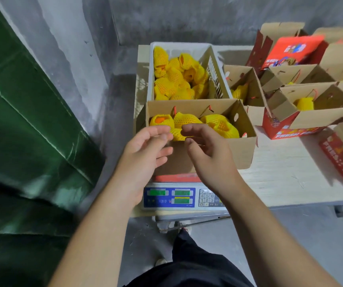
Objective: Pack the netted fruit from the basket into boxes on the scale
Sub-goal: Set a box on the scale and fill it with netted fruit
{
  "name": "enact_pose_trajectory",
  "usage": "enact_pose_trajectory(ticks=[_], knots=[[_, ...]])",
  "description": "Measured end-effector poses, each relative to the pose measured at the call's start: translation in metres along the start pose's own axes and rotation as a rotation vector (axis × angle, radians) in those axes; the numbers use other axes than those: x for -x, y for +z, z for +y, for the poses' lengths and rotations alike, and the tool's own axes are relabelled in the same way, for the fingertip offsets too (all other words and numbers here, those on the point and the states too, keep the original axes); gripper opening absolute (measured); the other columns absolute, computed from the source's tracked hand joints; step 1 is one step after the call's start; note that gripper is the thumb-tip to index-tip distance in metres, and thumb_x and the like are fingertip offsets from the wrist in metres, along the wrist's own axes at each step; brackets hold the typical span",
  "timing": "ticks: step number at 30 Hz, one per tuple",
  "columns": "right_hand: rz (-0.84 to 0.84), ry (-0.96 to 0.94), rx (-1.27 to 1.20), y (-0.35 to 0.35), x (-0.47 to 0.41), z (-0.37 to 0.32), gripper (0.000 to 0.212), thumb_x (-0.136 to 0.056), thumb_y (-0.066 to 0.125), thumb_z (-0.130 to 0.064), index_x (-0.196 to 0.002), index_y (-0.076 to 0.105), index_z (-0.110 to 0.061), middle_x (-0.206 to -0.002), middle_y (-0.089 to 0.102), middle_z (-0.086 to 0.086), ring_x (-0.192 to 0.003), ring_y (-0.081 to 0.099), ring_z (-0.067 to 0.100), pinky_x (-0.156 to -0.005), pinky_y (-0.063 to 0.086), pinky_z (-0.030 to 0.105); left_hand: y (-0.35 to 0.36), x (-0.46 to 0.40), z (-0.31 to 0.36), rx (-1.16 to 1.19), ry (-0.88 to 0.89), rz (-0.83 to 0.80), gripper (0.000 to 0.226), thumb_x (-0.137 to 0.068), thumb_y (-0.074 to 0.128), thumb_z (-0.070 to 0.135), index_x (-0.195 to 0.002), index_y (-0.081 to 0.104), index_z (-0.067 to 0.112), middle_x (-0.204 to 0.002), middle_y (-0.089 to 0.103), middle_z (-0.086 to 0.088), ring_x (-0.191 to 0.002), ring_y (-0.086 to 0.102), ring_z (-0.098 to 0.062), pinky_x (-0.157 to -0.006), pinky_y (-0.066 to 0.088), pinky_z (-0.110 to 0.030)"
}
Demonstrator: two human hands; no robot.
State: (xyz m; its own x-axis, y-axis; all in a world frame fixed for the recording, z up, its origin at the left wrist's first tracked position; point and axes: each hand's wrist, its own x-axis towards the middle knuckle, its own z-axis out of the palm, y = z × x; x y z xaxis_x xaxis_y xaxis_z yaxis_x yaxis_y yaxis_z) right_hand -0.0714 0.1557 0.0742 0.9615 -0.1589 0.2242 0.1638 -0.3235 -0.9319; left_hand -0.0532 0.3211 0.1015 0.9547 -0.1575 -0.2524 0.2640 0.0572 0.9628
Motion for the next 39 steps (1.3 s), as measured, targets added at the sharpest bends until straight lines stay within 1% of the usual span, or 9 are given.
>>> enact_pose_trajectory(ticks=[6, 12, 14, 18, 23, 27, 30, 35, 39], knots=[[0.018, -0.067, -0.061, -0.027, -0.078, 0.009, 0.025, -0.097, 0.058, -0.015, -0.120, 0.068, -0.018, -0.113, 0.074, -0.005, -0.108, 0.069, 0.010, -0.093, 0.056, 0.028, 0.020, -0.081, 0.042, -0.064, 0.113, -0.008, 0.020, -0.107, 0.058, 0.023, -0.116, 0.073, 0.031, -0.111, 0.079, 0.010, -0.101, 0.077, -0.013, -0.094, 0.057, -0.034], [-0.135, 0.050, 0.090, -0.064, -0.224, 0.056, 0.017, -0.099, 0.061, -0.019, -0.114, 0.066, -0.025, -0.104, 0.074, 0.000, -0.089, 0.071, 0.018, -0.080, 0.056, 0.038, 0.042, -0.244, 0.061, -0.431, 0.096, -0.134, 0.017, -0.107, 0.056, 0.020, -0.117, 0.069, 0.025, -0.118, 0.074, 0.002, -0.102, 0.073, -0.016, -0.079, 0.055, -0.014], [-0.253, 0.113, 0.323, -0.069, -0.285, 0.091, 0.023, -0.100, 0.060, -0.019, -0.123, 0.064, -0.021, -0.103, 0.070, 0.001, -0.085, 0.066, 0.019, -0.082, 0.053, 0.038, 0.047, -0.304, 0.047, -0.610, 0.059, -0.201, 0.020, -0.108, 0.054, 0.017, -0.124, 0.066, 0.020, -0.126, 0.070, -0.005, -0.109, 0.069, -0.020, -0.084, 0.055, -0.020], [-0.692, 0.315, 0.783, -0.055, -0.361, 0.166, 0.057, -0.100, 0.063, -0.030, -0.152, 0.043, -0.019, -0.137, 0.061, 0.014, -0.120, 0.060, 0.034, -0.096, 0.051, 0.038, 0.044, -0.392, 0.005, -1.191, 0.006, -0.444, 0.037, -0.110, 0.052, 0.027, -0.146, 0.054, 0.020, -0.147, 0.057, -0.004, -0.120, 0.060, -0.018, -0.087, 0.051, -0.020], [-1.080, 0.183, 0.984, -0.021, -0.367, 0.234, 0.086, -0.092, 0.073, -0.031, -0.159, 0.022, -0.048, -0.158, 0.028, 0.012, -0.142, 0.033, 0.043, -0.117, 0.036, 0.051, 0.051, -0.448, -0.036, -1.723, -0.109, -0.687, 0.070, -0.102, 0.056, 0.048, -0.164, 0.025, 0.035, -0.171, 0.023, -0.004, -0.148, 0.040, -0.032, -0.114, 0.041, -0.043], [-1.152, 0.076, 1.031, -0.006, -0.366, 0.249, 0.091, -0.084, 0.076, -0.019, -0.154, 0.029, -0.052, -0.154, 0.022, 0.005, -0.139, 0.025, 0.038, -0.115, 0.032, 0.052, 0.061, -0.462, -0.062, -1.682, -0.206, -0.772, 0.075, -0.086, 0.067, 0.058, -0.149, 0.040, 0.028, -0.164, 0.016, -0.008, -0.142, 0.037, -0.035, -0.112, 0.043, -0.046], [-1.201, 0.064, 1.071, -0.006, -0.370, 0.250, 0.099, -0.081, 0.082, -0.021, -0.156, 0.023, -0.047, -0.151, 0.026, 0.004, -0.140, 0.026, 0.038, -0.114, 0.033, 0.053, 0.058, -0.466, -0.072, -1.613, -0.267, -0.745, 0.088, -0.087, 0.067, 0.057, -0.160, 0.021, 0.038, -0.165, 0.006, 0.005, -0.148, 0.025, -0.033, -0.114, 0.037, -0.045], [-1.225, 0.080, 1.043, -0.012, -0.372, 0.251, 0.105, -0.078, 0.083, -0.012, -0.157, 0.019, -0.038, -0.156, 0.021, 0.003, -0.146, 0.019, 0.038, -0.119, 0.024, 0.055, 0.052, -0.480, -0.063, -1.135, -0.497, -0.548, 0.069, -0.087, 0.055, 0.046, -0.154, 0.039, 0.049, -0.167, 0.012, 0.022, -0.151, 0.024, -0.022, -0.097, 0.030, -0.034], [-1.110, 0.085, 1.066, -0.013, -0.374, 0.252, 0.097, -0.073, 0.084, -0.016, -0.149, 0.025, -0.029, -0.139, 0.032, 0.010, -0.135, 0.030, 0.037, -0.112, 0.031, 0.050, 0.059, -0.485, -0.063, -1.416, -0.354, -0.465, 0.064, -0.098, 0.057, 0.045, -0.157, 0.033, 0.039, -0.164, 0.028, 0.002, -0.129, 0.049, -0.028, -0.087, 0.040, -0.032]])
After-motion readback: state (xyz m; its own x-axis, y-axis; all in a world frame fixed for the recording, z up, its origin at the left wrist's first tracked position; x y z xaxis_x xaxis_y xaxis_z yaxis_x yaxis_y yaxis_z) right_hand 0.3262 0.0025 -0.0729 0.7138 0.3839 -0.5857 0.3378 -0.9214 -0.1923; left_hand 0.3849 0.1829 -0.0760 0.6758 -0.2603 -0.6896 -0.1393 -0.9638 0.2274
